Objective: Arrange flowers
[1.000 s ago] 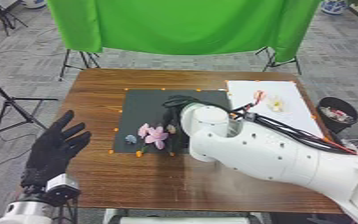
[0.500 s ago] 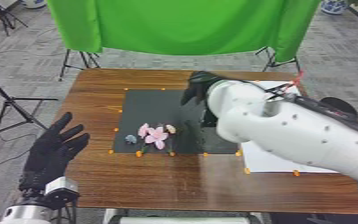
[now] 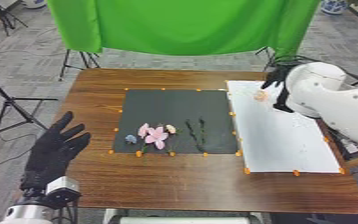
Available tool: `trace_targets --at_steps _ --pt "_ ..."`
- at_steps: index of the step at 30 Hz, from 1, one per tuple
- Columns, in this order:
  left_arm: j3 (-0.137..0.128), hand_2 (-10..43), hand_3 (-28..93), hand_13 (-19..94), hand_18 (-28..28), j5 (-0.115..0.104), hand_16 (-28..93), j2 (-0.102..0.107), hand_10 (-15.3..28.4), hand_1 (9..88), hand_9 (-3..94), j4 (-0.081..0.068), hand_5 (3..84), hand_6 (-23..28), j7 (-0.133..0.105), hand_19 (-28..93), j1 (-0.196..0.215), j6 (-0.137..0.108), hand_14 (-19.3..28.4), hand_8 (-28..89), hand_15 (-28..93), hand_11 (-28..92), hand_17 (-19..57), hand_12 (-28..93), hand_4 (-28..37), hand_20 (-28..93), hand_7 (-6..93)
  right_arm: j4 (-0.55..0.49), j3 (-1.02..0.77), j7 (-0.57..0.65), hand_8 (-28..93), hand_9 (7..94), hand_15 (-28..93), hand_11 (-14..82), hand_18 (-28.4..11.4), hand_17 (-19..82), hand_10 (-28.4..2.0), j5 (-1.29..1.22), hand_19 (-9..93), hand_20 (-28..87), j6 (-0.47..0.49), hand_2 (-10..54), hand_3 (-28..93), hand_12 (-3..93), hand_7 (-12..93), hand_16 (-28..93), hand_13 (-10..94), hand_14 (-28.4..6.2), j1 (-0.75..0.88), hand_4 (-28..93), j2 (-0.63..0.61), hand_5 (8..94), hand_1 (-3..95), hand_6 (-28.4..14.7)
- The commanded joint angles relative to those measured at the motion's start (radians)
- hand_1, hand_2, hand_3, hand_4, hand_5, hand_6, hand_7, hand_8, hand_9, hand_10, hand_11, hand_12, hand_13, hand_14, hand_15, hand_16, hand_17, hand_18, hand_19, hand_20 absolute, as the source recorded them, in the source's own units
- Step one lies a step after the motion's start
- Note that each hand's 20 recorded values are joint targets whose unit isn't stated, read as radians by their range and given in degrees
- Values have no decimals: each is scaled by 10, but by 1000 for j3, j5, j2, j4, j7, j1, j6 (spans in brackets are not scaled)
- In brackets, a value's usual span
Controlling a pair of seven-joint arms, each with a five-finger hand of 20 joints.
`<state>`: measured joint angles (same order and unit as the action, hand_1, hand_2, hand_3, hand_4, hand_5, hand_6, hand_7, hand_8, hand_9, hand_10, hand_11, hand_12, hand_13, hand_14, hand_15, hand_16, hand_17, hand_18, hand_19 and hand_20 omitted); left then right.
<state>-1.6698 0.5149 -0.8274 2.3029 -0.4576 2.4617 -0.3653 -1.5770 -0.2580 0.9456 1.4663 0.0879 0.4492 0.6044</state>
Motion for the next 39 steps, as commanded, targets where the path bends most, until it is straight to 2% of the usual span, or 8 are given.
trace_targets --at_steps 1,4,6,11,24,30,34,39 --pt "12 72 627 212 284 -11 -123 6 191 304 301 -3 335 82 -10 534 -4 -2 274 -73 565 265 -74 113 -198 -20 82 55 -89 27 -96 514 701 125 -153 455 -198 -7 932 219 70 -16 785 144 129 99 630 -128 92 -242 29 480 302 -52" --pt "12 73 626 212 284 -13 -123 10 191 305 301 -5 335 81 -17 534 -2 -2 274 -73 565 264 -74 112 -198 -20 82 64 -105 37 -96 503 704 114 -154 456 -200 -14 932 218 77 -18 786 142 124 96 631 -127 123 -244 43 470 301 -49" --pt "5 72 627 212 284 3 -123 -10 191 304 300 -7 335 82 12 534 -14 11 274 -73 565 264 -74 112 -197 -20 83 66 -138 44 -95 501 707 110 -154 457 -200 -4 932 218 101 -18 786 141 122 95 634 -128 157 -245 50 466 301 -46" --pt "3 73 626 212 284 14 -123 -22 191 304 302 -11 335 82 27 534 -21 22 274 -74 565 264 -74 112 -197 -20 82 84 -150 59 -96 499 713 103 -155 460 -202 -16 932 222 117 -19 786 142 115 92 641 -128 185 -248 63 449 301 -37" --pt "15 72 627 212 284 -14 -123 16 191 304 301 -14 335 81 -1 534 -23 9 274 -73 565 264 -75 112 -198 -19 82 109 -120 80 -92 519 722 110 -161 470 -181 11 932 244 91 -19 774 143 122 89 659 -119 205 -252 64 459 329 -40" --pt "20 72 627 212 284 -28 -123 30 192 304 301 -14 335 81 -23 533 -19 2 274 -73 565 264 -75 113 -198 -19 83 103 -29 61 -65 678 670 158 -148 498 -106 95 932 238 0 -45 748 141 206 108 746 -63 168 -278 59 599 482 -12" --pt "18 71 627 212 284 -33 -123 34 191 303 301 -15 335 81 -31 533 -16 0 273 -73 565 263 -75 112 -197 -19 83 99 23 48 3 826 642 65 -136 525 -72 143 932 255 -51 -66 698 261 272 130 796 -39 139 -282 54 689 579 9" --pt "4 70 626 212 284 -31 -123 27 190 303 301 -12 334 81 -33 533 -2 1 273 -74 565 263 -75 113 -200 -19 82 88 57 56 20 888 635 63 -128 541 -65 160 932 273 -93 -82 708 296 292 140 821 -27 104 -282 49 732 606 19"
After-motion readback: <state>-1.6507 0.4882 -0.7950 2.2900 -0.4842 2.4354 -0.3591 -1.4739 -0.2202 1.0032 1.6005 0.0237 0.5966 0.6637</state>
